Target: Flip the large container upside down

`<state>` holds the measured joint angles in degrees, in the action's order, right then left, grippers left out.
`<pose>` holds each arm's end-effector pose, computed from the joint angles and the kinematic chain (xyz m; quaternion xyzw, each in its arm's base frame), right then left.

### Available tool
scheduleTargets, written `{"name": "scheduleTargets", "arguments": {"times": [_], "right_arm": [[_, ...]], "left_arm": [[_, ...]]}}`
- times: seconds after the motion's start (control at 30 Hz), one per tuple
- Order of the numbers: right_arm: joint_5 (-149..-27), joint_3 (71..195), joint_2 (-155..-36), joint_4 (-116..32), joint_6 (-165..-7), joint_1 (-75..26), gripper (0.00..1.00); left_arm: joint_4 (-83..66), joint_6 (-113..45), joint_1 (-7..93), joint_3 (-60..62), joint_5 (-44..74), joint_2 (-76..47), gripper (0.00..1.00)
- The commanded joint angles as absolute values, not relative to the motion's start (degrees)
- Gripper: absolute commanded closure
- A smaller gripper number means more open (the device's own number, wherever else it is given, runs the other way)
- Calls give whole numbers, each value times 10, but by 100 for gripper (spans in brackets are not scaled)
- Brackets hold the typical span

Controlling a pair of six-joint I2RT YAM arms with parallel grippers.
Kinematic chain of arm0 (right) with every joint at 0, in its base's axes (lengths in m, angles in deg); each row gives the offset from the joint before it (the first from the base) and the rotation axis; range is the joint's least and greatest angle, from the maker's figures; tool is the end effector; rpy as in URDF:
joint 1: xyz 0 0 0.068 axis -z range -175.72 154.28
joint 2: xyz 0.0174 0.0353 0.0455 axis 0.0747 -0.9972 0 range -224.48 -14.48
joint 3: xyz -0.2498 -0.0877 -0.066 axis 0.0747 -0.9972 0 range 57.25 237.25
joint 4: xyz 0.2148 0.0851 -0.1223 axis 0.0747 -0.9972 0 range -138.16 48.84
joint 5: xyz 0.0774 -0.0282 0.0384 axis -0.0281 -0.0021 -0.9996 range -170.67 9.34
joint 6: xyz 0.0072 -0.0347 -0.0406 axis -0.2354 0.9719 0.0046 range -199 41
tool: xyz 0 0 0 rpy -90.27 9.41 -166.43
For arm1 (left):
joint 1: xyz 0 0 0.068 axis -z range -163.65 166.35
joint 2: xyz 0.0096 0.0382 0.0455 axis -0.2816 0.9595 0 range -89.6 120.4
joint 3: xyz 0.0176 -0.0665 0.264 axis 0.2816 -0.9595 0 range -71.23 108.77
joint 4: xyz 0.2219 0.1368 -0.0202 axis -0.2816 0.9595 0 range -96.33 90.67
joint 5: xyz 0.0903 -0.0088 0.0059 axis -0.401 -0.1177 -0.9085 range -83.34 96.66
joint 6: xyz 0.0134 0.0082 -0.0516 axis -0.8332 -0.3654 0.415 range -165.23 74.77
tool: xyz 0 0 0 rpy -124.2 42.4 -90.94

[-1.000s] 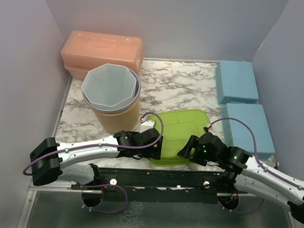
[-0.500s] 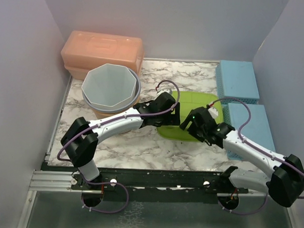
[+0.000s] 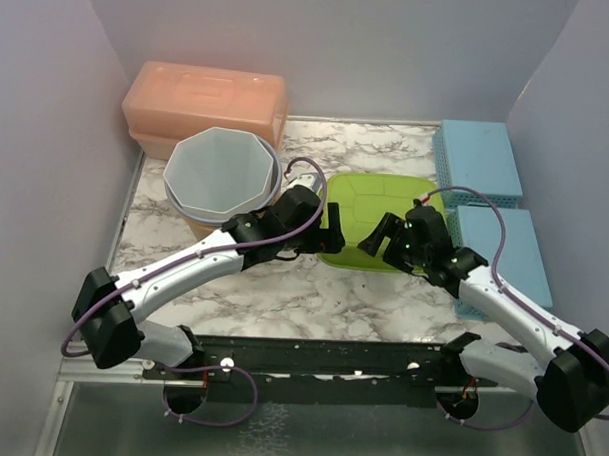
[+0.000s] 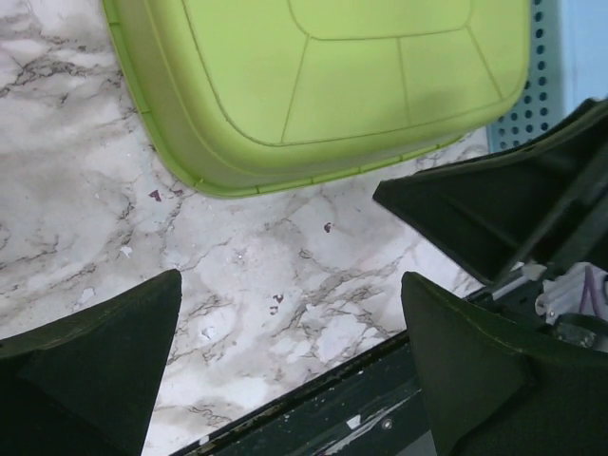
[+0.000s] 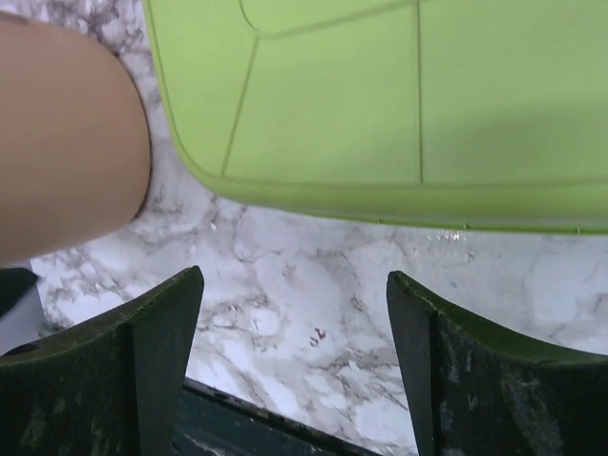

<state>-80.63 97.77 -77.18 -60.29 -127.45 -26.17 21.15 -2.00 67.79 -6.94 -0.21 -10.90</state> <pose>0.1989 0.1169 0.2389 0.1426 0.8999 0.2617 0.3184 0.1916 -0.2333 0.2966 0.0409 0.9109 -0.2621 0.3160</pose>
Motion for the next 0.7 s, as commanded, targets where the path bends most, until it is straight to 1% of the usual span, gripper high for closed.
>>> {"name": "scheduleTargets", "arguments": {"times": [0.0, 0.07, 0.17, 0.23, 0.3, 0.37, 0.5, 0.67], "right_arm": [[-871, 922, -734, -604, -1287, -261, 18], [-862, 909, -732, -616, -1288, -262, 18], [-788, 917, -751, -617, -1282, -262, 18], [-729, 959, -787, -625, -1266, -261, 18], [-689, 1024, -838, -626, -1214, -260, 18], [-664, 1065, -897, -592, -1176, -252, 18], [-703, 1136, -1048, -525, -1145, -204, 18], [-759, 1232, -1157, -462, -1088, -185, 18]], "left_arm": [[219, -58, 676, -59, 11, -151, 1], [218, -67, 677, -45, 21, -161, 1], [226, -85, 677, -16, 19, -167, 1], [244, -99, 676, 11, 1, -164, 1], [277, -117, 676, 44, -27, -156, 1], [308, -134, 676, 73, -50, -149, 1], [333, -132, 674, 98, -67, -154, 1], [340, -118, 673, 117, -60, -181, 1]]}}
